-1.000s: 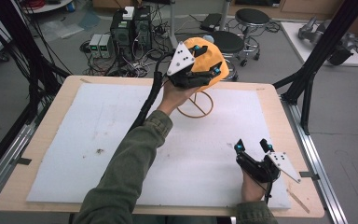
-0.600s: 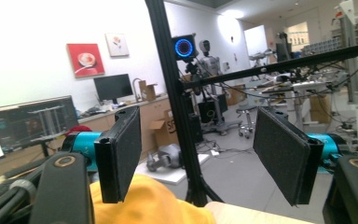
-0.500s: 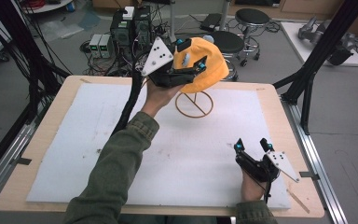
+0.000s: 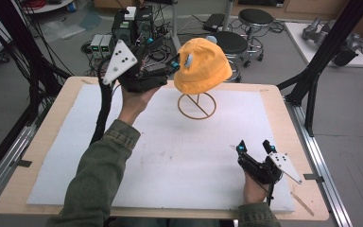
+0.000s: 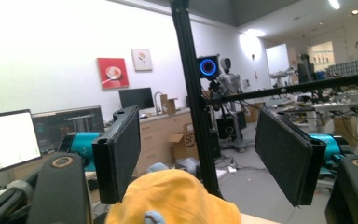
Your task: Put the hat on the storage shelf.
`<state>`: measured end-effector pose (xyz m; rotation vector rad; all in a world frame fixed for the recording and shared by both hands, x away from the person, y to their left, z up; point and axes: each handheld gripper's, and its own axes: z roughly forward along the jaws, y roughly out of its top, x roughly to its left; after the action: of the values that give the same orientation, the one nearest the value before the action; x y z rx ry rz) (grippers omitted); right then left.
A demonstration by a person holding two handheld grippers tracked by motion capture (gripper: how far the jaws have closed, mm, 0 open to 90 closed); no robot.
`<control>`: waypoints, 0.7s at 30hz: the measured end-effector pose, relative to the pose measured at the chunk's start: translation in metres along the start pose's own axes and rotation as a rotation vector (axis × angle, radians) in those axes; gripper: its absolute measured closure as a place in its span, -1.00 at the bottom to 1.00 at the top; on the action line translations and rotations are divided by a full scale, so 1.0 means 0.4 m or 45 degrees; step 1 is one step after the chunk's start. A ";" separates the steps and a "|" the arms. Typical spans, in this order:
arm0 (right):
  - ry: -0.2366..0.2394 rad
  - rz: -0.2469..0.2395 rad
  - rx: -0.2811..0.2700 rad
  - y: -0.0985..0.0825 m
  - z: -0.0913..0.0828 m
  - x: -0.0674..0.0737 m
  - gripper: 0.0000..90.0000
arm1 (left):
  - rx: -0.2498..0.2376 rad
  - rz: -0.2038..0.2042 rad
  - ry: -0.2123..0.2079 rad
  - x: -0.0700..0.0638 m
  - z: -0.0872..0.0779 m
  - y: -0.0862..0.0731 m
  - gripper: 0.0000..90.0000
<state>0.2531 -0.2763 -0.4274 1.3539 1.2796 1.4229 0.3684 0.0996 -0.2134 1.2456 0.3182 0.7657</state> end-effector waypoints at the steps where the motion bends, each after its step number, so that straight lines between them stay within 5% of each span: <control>1: 0.000 0.000 -0.002 0.000 0.000 0.000 -0.78 | 0.001 0.009 0.008 0.004 -0.011 0.003 -0.30; 8: -0.001 -0.007 0.002 -0.001 -0.001 0.001 -0.78 | 0.035 0.081 0.082 0.028 -0.086 0.010 -0.32; 21: 0.005 0.013 0.022 -0.004 0.003 0.004 -0.78 | 0.017 0.062 0.231 0.078 -0.223 -0.040 -0.33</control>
<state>0.2537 -0.2744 -0.4288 1.3716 1.2915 1.4253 0.3422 0.1840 -0.2507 1.2021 0.4424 0.9219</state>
